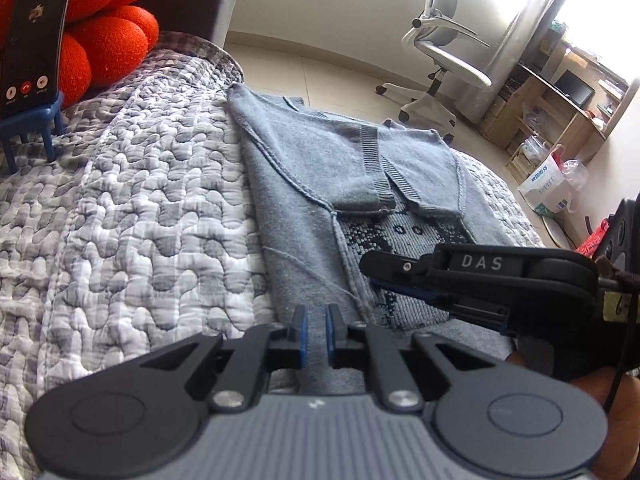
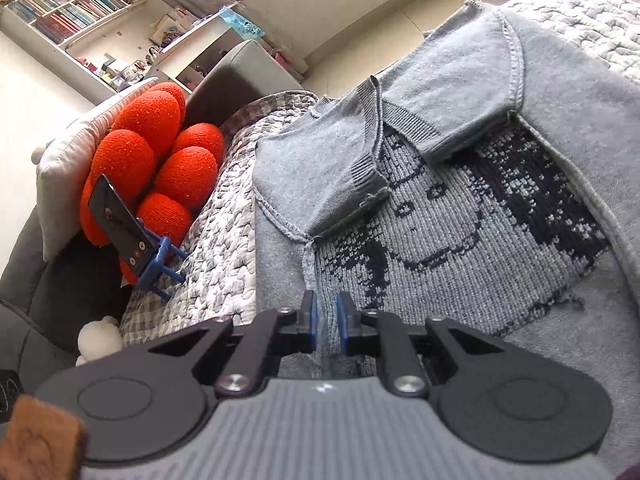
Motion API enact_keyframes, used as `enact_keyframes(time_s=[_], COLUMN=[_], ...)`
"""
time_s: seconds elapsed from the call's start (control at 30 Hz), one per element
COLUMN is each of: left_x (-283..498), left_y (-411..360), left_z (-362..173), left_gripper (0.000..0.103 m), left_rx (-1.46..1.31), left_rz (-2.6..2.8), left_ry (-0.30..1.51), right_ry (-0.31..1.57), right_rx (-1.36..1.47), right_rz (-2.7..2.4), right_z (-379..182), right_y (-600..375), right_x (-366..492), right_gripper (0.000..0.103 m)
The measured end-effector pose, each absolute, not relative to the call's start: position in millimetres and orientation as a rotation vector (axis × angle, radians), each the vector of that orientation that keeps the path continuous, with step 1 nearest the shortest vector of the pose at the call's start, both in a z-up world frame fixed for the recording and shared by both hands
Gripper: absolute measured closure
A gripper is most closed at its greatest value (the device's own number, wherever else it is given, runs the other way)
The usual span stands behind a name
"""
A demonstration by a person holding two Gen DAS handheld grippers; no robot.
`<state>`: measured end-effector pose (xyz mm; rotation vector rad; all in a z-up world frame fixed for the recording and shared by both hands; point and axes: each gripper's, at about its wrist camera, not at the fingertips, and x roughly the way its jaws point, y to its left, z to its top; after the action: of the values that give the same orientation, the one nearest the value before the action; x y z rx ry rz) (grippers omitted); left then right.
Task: Fold clothes
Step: 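Pull the hem straight with both grippers, then open them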
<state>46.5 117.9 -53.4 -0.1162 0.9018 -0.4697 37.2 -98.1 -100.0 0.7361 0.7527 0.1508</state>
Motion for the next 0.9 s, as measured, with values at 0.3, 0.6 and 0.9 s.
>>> enact_keyframes(time_s=[0.3,0.6,0.9], left_x=[42.7,27.8,-0.6], left_y=[98.7,83.6,82.7], left_z=[-65.8,-67.5,-63.7], left_gripper=[0.095,0.094,0.094], left_rx=[-0.117,-0.076,-0.021], left_rz=[-0.561,-0.619,-0.693], left_ry=[0.984,1.02,1.078], right_ry=[0.729,0.789,0.846], right_rx=[0.647,0.61,0.634], right_rz=[0.082,0.08,0.186], right_z=[-85.0,-87.4,-83.1], right_y=[-141.1,-173.4,-192.8], right_x=[4.6,-23.4,-36.6], right_gripper=[0.055,0.055,0.055])
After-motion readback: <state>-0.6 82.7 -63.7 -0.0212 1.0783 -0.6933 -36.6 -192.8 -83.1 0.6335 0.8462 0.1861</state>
